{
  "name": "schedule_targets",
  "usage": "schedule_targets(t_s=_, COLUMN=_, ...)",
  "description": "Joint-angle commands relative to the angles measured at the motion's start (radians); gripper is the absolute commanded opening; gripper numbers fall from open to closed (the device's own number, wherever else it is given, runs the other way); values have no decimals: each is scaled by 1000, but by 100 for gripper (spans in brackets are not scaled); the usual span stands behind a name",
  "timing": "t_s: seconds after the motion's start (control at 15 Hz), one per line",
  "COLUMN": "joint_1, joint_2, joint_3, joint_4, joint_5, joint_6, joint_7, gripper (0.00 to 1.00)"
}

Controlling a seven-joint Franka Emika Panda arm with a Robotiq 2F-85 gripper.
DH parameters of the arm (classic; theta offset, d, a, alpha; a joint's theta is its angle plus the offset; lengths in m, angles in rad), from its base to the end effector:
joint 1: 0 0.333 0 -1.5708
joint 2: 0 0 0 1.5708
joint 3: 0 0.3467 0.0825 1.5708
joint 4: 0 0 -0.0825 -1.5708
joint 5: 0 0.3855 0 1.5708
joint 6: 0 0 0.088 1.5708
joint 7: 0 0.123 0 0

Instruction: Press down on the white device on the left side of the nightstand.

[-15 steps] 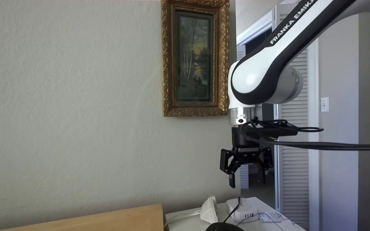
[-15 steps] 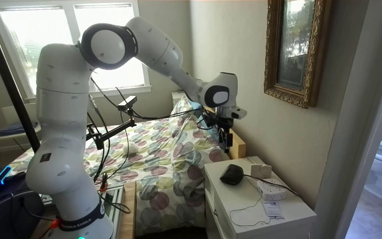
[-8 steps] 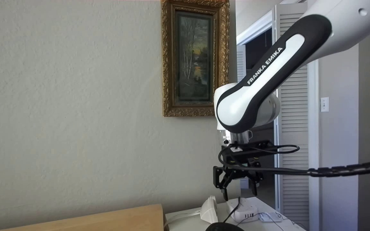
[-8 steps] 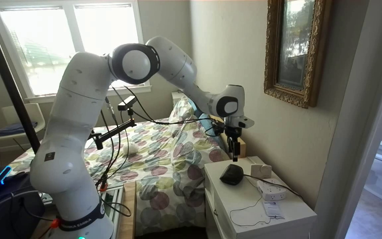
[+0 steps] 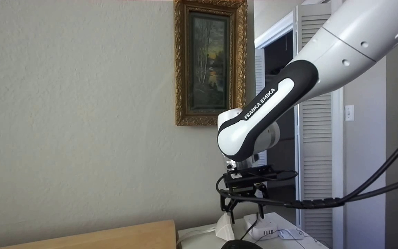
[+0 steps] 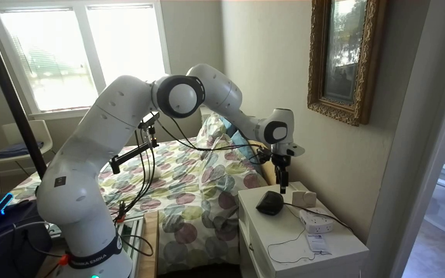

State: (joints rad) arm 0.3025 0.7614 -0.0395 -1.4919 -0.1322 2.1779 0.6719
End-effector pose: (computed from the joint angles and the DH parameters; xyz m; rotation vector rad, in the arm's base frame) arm 0.7044 0.1877 0.2195 2.9506 -0.4753 -0.0107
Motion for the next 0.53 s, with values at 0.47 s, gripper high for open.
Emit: schedule_targets(t_s=0.47, joint_1=7, joint_2=50, joint_3=-4, joint_4=65, joint_5=0, joint_6=-2, joint_7=-3, gripper=100)
